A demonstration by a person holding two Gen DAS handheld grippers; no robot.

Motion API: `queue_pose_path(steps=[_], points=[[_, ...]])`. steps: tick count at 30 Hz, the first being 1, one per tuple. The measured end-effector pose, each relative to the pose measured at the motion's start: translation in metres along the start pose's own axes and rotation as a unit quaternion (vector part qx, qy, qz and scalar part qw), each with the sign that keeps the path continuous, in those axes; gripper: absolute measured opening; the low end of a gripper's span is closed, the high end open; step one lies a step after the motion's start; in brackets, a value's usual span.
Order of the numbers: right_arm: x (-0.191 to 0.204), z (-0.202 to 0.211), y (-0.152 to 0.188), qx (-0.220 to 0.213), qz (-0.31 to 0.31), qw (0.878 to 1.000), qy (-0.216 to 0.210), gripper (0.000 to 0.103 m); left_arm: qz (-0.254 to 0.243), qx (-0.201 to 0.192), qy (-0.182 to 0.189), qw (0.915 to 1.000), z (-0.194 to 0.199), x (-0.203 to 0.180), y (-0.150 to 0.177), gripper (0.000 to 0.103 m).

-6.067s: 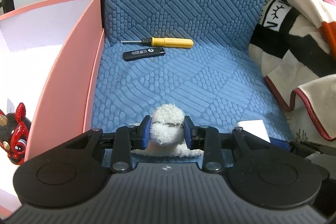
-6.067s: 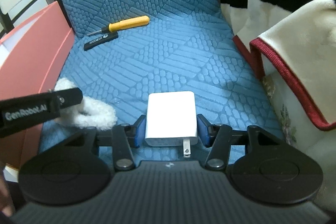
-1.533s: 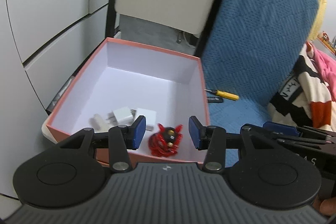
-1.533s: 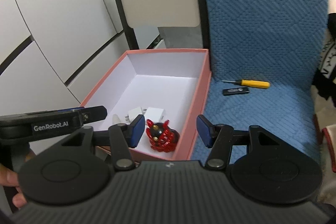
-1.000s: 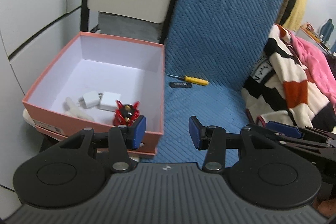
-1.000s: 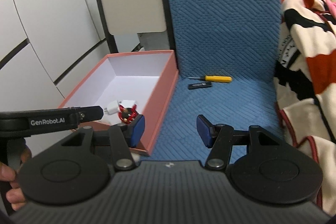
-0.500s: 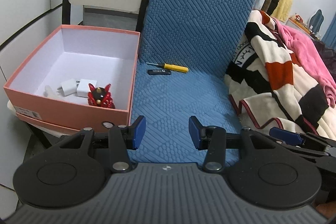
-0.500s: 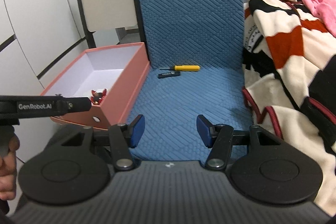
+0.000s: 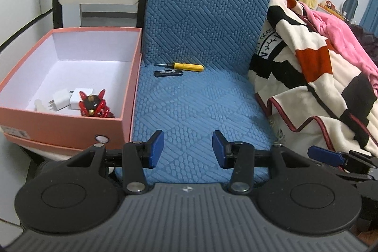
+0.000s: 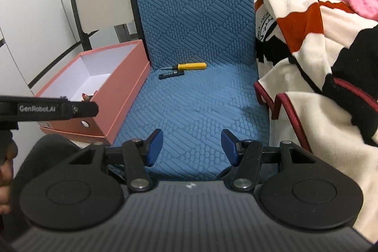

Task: Organize rigid objects
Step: 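Withdraw both tools from the box back toward the chair seat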

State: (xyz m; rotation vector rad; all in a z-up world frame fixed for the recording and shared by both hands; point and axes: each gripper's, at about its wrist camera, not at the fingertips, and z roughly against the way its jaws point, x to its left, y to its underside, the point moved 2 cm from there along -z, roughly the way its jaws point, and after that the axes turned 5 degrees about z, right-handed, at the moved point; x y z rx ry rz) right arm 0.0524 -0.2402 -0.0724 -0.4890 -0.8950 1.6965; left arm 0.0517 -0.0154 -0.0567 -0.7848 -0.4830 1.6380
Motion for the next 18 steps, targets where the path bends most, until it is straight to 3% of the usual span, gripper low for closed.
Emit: queue_pose_path(steps=[9, 18], points=[[-0.006, -0.028, -0.012, -0.021, -0.036, 0.999, 0.004, 0.057, 0.009, 0.014, 0.010, 0.9998, -0.038, 0.005, -0.006, 0.051], [-0.015, -0.082, -0.045, -0.043, -0.047, 0.998, 0.001, 0.057, -0.026, 0.028, 0.013, 0.9992, -0.100, 0.001, -0.017, 0.051]])
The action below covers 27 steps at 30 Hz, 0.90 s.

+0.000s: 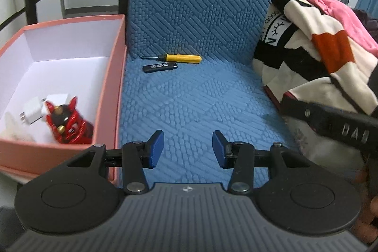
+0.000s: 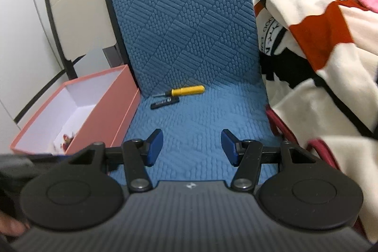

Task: Organize rigid objects
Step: 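Withdraw both tools from the box back toward the chair seat, then move the left tool to the black USB stick while the right tool nears the yellow screwdriver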

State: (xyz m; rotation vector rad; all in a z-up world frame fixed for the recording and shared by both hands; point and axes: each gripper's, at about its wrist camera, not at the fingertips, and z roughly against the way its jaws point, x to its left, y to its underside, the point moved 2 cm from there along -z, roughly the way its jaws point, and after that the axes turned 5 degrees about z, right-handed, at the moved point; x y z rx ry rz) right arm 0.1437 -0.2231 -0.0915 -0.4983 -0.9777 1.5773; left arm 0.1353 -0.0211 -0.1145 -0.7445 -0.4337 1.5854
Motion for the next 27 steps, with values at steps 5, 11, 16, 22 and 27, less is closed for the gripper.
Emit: queue_pose_path(steps=[5, 11, 16, 22, 27], points=[[-0.009, -0.027, -0.014, 0.004, -0.009, 1.000, -0.002, 0.057, -0.008, -0.005, 0.002, 1.0000, -0.036, 0.001, -0.014, 0.051], [-0.019, -0.066, -0.025, 0.024, -0.033, 0.999, -0.032, 0.057, -0.028, -0.009, 0.004, 0.9996, -0.076, -0.001, -0.029, 0.051], [-0.022, -0.092, -0.035, 0.032, -0.027, 0.998, -0.039, 0.057, -0.036, -0.014, 0.000, 0.9993, -0.105, -0.002, -0.040, 0.051], [-0.022, -0.117, -0.045, 0.042, -0.028, 0.998, -0.049, 0.057, -0.020, -0.011, -0.016, 0.9996, -0.141, 0.006, -0.052, 0.051], [-0.024, -0.139, -0.057, 0.047, -0.024, 0.997, -0.056, 0.057, -0.017, -0.019, -0.023, 0.9994, -0.158, 0.004, -0.066, 0.051]])
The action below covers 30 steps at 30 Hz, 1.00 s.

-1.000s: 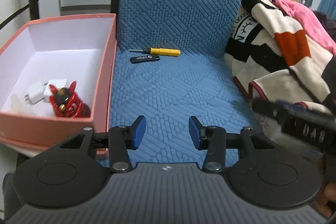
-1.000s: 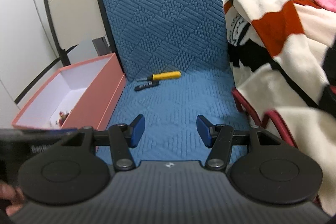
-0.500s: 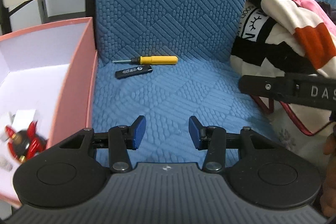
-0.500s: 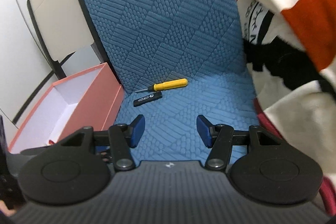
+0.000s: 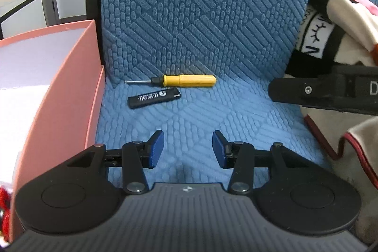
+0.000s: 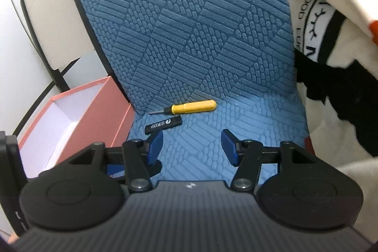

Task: Organize rigid objects
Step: 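Move the left tool to the black USB stick while the right tool nears the yellow screwdriver, then close the left tool on the black USB stick while the right tool reaches the screwdriver handle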

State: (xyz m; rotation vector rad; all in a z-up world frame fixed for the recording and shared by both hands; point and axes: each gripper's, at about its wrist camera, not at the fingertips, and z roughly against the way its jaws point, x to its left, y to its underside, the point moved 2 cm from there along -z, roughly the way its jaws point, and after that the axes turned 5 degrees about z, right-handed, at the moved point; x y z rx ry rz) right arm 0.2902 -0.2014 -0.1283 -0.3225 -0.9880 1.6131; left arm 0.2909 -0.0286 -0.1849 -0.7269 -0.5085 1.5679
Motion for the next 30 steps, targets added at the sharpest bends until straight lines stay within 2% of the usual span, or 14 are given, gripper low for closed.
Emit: queue_pose_path(steps=[8, 19, 23, 27, 30], points=[[-0.007, -0.038, -0.021, 0.017, 0.013, 1.000, -0.012, 0.057, -0.004, 0.005, -0.019, 0.9998, -0.036, 0.002, -0.020, 0.051], [-0.011, -0.110, -0.045, 0.046, 0.045, 0.998, -0.024, 0.057, 0.039, 0.013, -0.051, 0.9978, -0.071, 0.025, -0.046, 0.051], [-0.015, -0.134, -0.050, 0.054, 0.068, 0.996, -0.022, 0.057, 0.062, 0.020, -0.045, 0.9969, -0.079, 0.032, -0.051, 0.051], [-0.025, -0.154, -0.052, 0.064, 0.077, 0.995, -0.022, 0.057, 0.072, 0.020, -0.053, 0.9958, -0.083, 0.036, -0.054, 0.065], [-0.030, -0.165, -0.053, 0.069, 0.087, 0.993, -0.033, 0.057, 0.086, 0.023, -0.047, 0.9949, -0.084, 0.038, -0.056, 0.070]])
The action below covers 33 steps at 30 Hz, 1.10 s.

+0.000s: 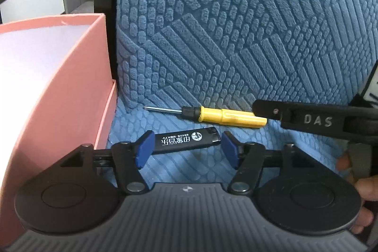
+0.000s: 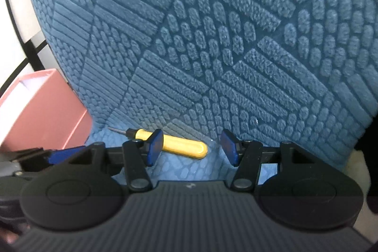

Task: Organize rigid objects
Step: 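Close the left tool on the black USB stick while the right tool reaches the screwdriver handle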

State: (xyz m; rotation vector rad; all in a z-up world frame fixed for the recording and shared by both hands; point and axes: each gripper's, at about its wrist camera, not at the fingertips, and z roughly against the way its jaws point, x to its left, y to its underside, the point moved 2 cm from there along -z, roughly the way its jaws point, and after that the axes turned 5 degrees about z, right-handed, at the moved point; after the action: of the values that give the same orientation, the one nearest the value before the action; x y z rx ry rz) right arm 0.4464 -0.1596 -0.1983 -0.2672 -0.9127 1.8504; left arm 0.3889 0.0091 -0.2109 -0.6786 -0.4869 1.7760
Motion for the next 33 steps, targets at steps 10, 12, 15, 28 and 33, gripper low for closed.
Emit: queue_pose_path(steps=[10, 12, 15, 28, 33], points=[[0.000, -0.026, 0.011, 0.033, 0.051, 0.998, -0.034, 0.055, 0.046, 0.011, -0.008, 0.9989, -0.011, 0.004, -0.003, 0.076], [0.003, -0.027, 0.014, 0.033, 0.067, 0.997, -0.034, 0.050, 0.057, 0.012, -0.010, 0.9983, -0.012, 0.005, -0.004, 0.077], [0.003, -0.028, 0.018, 0.031, 0.074, 0.996, -0.031, 0.037, 0.063, 0.014, -0.006, 0.9979, -0.015, 0.005, -0.006, 0.081], [-0.011, 0.011, 0.027, 0.066, 0.104, 0.992, -0.005, 0.010, 0.043, 0.024, -0.019, 0.9986, -0.034, -0.005, -0.003, 0.083], [-0.013, 0.021, 0.024, 0.059, 0.100, 0.993, -0.002, 0.011, 0.033, 0.021, -0.024, 0.9989, -0.047, -0.011, -0.002, 0.088]])
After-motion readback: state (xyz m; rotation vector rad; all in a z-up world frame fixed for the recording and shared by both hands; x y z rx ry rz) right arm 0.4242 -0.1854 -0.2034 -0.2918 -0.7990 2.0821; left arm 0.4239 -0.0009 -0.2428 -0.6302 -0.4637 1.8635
